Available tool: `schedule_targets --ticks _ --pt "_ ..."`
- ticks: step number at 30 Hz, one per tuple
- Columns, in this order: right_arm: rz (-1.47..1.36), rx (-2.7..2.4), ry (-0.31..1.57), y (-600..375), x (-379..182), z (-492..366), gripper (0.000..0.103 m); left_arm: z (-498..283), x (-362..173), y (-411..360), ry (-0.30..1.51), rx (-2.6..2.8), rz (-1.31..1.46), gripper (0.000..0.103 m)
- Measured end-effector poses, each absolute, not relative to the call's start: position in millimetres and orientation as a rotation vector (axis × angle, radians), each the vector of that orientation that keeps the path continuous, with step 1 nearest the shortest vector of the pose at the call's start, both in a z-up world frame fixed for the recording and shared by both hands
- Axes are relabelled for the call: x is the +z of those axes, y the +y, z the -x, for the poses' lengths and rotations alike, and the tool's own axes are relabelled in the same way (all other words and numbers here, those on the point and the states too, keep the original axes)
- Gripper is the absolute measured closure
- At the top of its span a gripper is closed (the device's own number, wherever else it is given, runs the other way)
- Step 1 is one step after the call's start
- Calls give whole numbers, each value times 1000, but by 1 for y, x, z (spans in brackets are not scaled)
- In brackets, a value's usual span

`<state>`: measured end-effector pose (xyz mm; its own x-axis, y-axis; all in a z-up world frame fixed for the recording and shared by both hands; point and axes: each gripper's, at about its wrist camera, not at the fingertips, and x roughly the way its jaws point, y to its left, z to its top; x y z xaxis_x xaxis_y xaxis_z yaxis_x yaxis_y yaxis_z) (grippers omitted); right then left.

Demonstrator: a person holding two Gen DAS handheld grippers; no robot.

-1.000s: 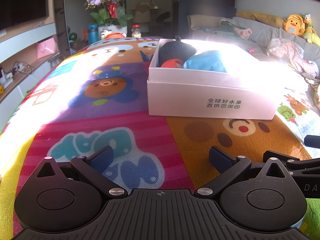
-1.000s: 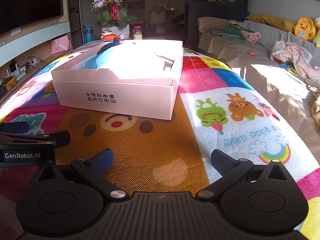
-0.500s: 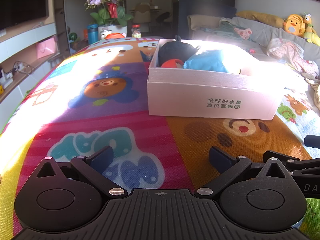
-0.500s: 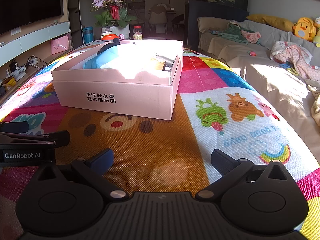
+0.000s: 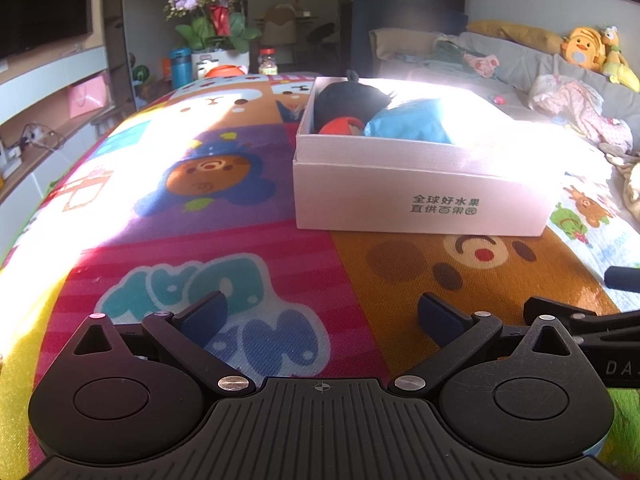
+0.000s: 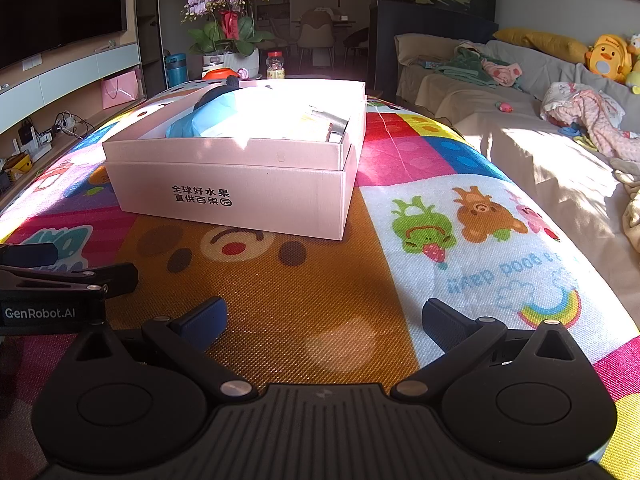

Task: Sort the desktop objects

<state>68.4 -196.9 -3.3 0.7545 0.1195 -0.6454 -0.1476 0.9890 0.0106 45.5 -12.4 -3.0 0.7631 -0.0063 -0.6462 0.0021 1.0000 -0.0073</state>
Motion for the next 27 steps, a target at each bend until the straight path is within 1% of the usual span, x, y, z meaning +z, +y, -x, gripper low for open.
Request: schedule_targets --ticks 10,27 --pt "42 146 701 -197 -3 -68 0 -33 0 -11 738 -38 -22 0" --pt "42 146 701 -197 -3 -68 0 -32 0 -12 734 -27 -19 0"
